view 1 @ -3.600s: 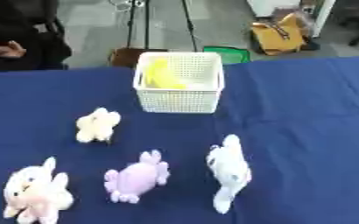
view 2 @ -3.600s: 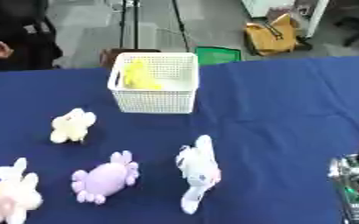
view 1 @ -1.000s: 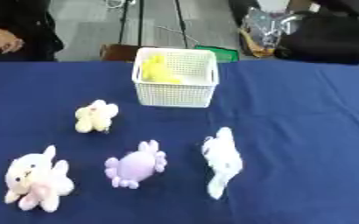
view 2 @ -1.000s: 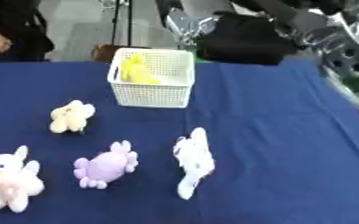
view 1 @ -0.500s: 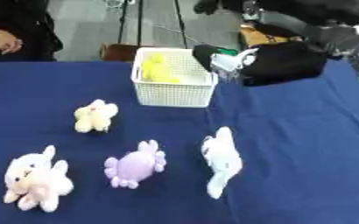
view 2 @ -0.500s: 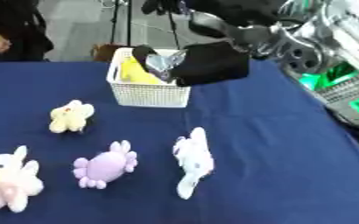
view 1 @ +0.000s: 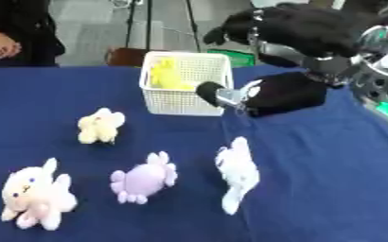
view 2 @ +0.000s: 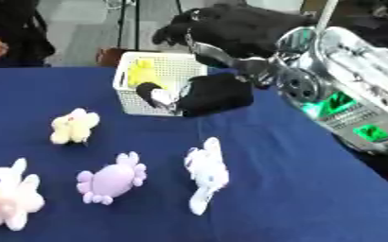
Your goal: Pick up objects on the table and place them in the box.
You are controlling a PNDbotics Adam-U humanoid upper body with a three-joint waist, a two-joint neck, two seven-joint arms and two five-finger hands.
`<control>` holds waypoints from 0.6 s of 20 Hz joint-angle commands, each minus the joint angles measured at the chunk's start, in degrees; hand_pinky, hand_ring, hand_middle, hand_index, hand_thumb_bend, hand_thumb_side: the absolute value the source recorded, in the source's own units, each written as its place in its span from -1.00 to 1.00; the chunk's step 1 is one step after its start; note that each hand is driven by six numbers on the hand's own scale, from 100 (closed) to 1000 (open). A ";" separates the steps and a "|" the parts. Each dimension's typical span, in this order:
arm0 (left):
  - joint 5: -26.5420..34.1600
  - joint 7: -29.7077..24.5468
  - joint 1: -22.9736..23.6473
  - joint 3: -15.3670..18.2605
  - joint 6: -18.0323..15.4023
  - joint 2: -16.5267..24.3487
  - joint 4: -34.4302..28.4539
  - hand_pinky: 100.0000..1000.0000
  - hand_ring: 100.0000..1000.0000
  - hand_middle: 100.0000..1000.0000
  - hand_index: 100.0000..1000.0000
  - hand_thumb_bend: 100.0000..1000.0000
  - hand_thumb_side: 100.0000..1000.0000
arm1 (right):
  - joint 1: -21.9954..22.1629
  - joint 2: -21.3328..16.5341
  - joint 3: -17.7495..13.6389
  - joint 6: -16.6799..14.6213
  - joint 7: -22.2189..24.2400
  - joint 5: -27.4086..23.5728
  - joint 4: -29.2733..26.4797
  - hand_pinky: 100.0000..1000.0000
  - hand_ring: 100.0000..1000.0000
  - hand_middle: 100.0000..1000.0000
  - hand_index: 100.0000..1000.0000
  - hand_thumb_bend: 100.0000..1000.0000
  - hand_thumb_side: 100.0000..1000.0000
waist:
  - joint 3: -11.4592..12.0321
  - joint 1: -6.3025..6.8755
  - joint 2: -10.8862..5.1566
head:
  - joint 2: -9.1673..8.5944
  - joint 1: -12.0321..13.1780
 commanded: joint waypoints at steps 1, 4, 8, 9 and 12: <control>0.16 1.92 -0.67 -0.28 -2.34 0.98 -1.03 0.39 0.60 0.53 0.60 -1.00 0.18 | 0.64 -2.28 -1.12 1.79 0.85 -0.32 -1.71 0.71 0.76 0.60 0.88 -0.34 1.00 | -0.19 0.13 -0.89 | -0.11 -0.15; 0.19 1.89 -0.83 -0.26 -2.37 0.90 -1.03 0.39 0.60 0.53 0.60 -1.00 0.18 | 3.59 -2.45 -2.76 4.21 1.87 0.92 -3.97 0.69 0.72 0.56 0.86 -0.48 1.00 | -0.45 0.03 -0.80 | -0.11 -0.27; 0.22 1.87 -0.95 -0.24 -2.35 0.85 -1.03 0.39 0.60 0.53 0.59 -1.00 0.18 | 7.66 -2.37 -5.49 3.88 0.81 2.67 -5.12 0.69 0.72 0.56 0.85 -0.50 1.00 | -0.85 0.02 -0.77 | -0.21 0.01; 0.22 1.88 -0.97 -0.22 -2.36 0.86 -1.03 0.39 0.60 0.53 0.59 -1.00 0.18 | 8.14 -2.43 -5.70 3.46 0.62 3.01 -5.16 0.69 0.72 0.56 0.85 -0.50 1.00 | -0.92 0.01 -0.76 | -0.24 0.03; 0.34 1.84 -1.07 -0.23 -2.45 0.82 -1.03 0.39 0.60 0.53 0.59 -1.00 0.17 | 9.62 -2.80 -5.39 2.09 1.26 2.88 -5.18 0.70 0.74 0.59 0.86 -0.49 1.00 | -1.16 -0.13 -0.76 | -0.54 0.00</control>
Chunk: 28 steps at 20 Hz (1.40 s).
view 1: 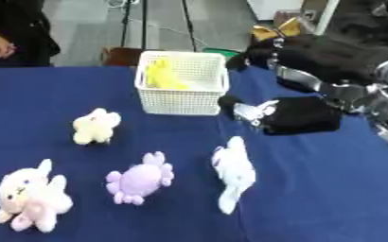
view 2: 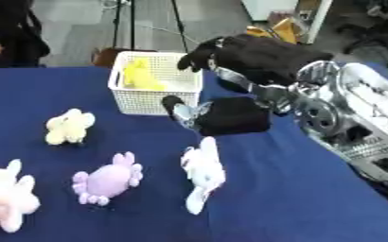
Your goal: Pick up objects on the table and place them in the box.
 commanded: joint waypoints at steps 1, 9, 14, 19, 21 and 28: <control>0.25 2.02 -0.66 0.07 -2.26 0.81 -1.03 0.39 0.60 0.53 0.59 -1.00 0.17 | 0.54 -2.10 -0.80 -1.17 0.67 0.24 -1.02 0.70 0.74 0.59 0.86 -0.48 1.00 | -0.09 -0.09 -0.85 | -0.50 -0.04; 0.27 2.02 -0.87 0.01 -2.11 0.68 -1.03 0.39 0.60 0.53 0.59 -1.00 0.16 | 3.89 -1.88 0.35 -1.70 2.80 -1.99 -1.02 0.68 0.74 0.56 0.87 -0.45 1.00 | 0.51 -0.04 -0.44 | -0.88 -0.21; 0.37 1.87 -0.92 -0.08 -2.07 0.59 -1.03 0.39 0.60 0.53 0.59 -1.00 0.16 | 4.59 -1.56 1.02 -0.93 3.47 -2.63 -1.02 0.68 0.75 0.56 0.89 -0.42 1.00 | 0.58 0.03 -0.23 | -0.87 -0.41; 0.51 1.79 -1.04 -0.15 -2.05 0.49 -1.03 0.39 0.60 0.53 0.58 -1.00 0.16 | 5.31 -0.62 2.12 -0.51 4.42 -2.01 -0.63 0.67 0.75 0.56 0.95 -0.39 0.99 | 0.75 0.05 0.03 | -1.17 -0.54; 0.58 1.72 -1.05 -0.18 -2.01 0.45 -1.03 0.39 0.60 0.53 0.58 -1.00 0.16 | 5.38 -0.14 2.67 -0.63 4.90 -1.31 0.23 0.67 0.75 0.56 0.99 -0.41 0.97 | 0.84 0.08 0.08 | -1.25 -0.61; 0.80 1.53 -1.05 -0.29 -1.98 0.32 -1.03 0.39 0.60 0.53 0.58 -1.00 0.16 | 4.81 1.82 4.19 -2.63 5.26 1.43 5.45 0.68 0.76 0.56 1.00 -0.40 0.96 | 1.05 0.18 0.14 | -1.42 -0.91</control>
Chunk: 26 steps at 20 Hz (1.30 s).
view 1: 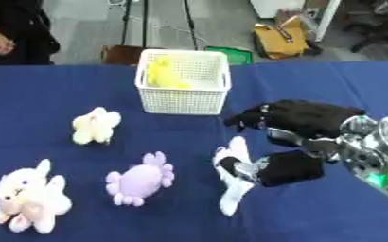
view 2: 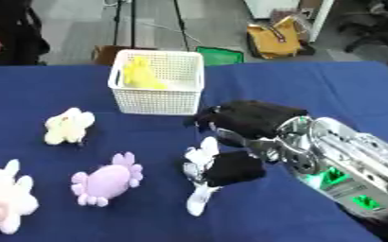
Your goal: Pick up objects on the table and place them in the box.
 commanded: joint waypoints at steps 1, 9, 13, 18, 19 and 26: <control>0.33 1.56 -0.59 -0.27 -1.90 0.33 -1.03 0.39 0.60 0.53 0.57 -1.00 0.15 | -1.38 0.32 0.15 -1.14 -0.07 1.38 2.11 0.68 0.78 0.58 1.00 -0.36 0.95 | 0.09 0.14 -0.92 | -0.47 -0.29; 0.61 1.33 -0.51 -0.38 -1.86 0.19 -1.03 0.39 0.60 0.52 0.57 -1.00 0.15 | -2.82 2.97 1.58 -4.60 -0.45 4.69 8.34 0.70 0.80 0.62 1.00 -0.31 0.90 | 0.34 0.16 -0.84 | -0.69 -0.56; 0.73 1.28 -0.54 -0.41 -1.89 0.12 -1.03 0.39 0.61 0.52 0.56 -1.00 0.14 | -3.18 3.87 2.18 -7.10 0.19 8.74 11.12 0.70 0.83 0.68 1.00 -0.35 0.99 | 0.45 0.19 -0.66 | -0.79 -0.63; 0.86 1.21 -0.56 -0.48 -1.89 0.06 -1.03 0.39 0.61 0.52 0.56 -1.00 0.14 | -3.34 4.34 2.19 -8.99 0.49 10.89 12.57 0.70 0.86 0.71 1.00 -0.29 0.95 | 0.40 0.26 -0.59 | -0.78 -0.62; 0.90 1.17 -0.57 -0.51 -1.90 0.04 -1.03 0.39 0.61 0.52 0.56 -1.00 0.14 | -3.36 4.39 2.14 -9.14 0.43 11.17 12.75 0.70 0.86 0.72 1.00 -0.29 0.91 | 0.37 0.28 -0.58 | -0.79 -0.63; 1.14 1.00 -0.57 -0.54 -1.86 0.03 -1.03 0.39 0.61 0.52 0.56 -1.00 0.14 | -3.08 4.15 2.03 -9.38 1.81 13.48 13.74 0.63 0.81 0.73 1.00 -0.24 0.88 | 0.29 0.40 -0.51 | -0.87 -0.66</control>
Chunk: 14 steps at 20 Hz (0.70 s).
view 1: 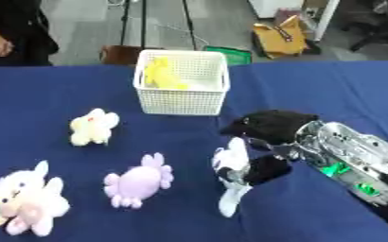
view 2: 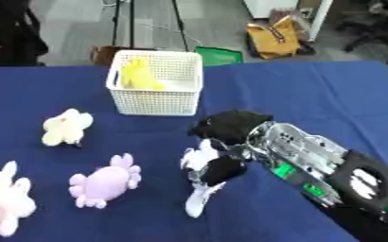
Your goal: Pick up objects on the table and place them in the box.
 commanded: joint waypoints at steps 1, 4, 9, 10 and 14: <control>0.24 1.26 -0.57 -0.18 -1.60 0.48 -1.03 0.39 0.61 0.52 0.56 -1.00 0.14 | -0.88 -0.79 -0.79 -0.05 1.15 1.45 -0.41 0.62 0.81 0.72 1.00 -0.20 0.88 | -0.09 0.08 -0.92 | -0.76 -0.10; 0.38 1.20 -0.63 -0.24 -1.57 0.43 -1.03 0.38 0.61 0.52 0.55 -1.00 0.13 | -0.95 -0.89 -0.65 -0.03 3.10 3.58 -0.96 0.62 0.81 0.72 1.00 -0.10 0.87 | -0.25 0.09 -0.92 | -0.92 -0.15; 0.50 1.22 -0.69 -0.22 -1.63 0.41 -1.03 0.39 0.61 0.52 0.55 -1.00 0.12 | -0.83 -0.59 -0.46 -0.18 6.08 4.30 -1.11 0.61 0.78 0.73 1.00 -0.03 0.82 | -0.09 0.06 -0.80 | -1.08 -0.22; 0.52 1.22 -0.69 -0.22 -1.63 0.41 -1.03 0.39 0.61 0.52 0.55 -1.00 0.11 | -0.86 -0.53 -0.45 -0.17 6.46 4.29 -1.08 0.61 0.78 0.72 1.00 -0.04 0.82 | -0.07 0.06 -0.78 | -1.08 -0.22; 0.56 1.21 -0.67 -0.24 -1.60 0.37 -1.03 0.38 0.61 0.52 0.55 -1.00 0.11 | -0.91 -0.24 -0.49 0.15 7.24 4.16 -0.67 0.60 0.77 0.70 1.00 0.00 0.82 | -0.03 0.02 -0.72 | -1.12 -0.29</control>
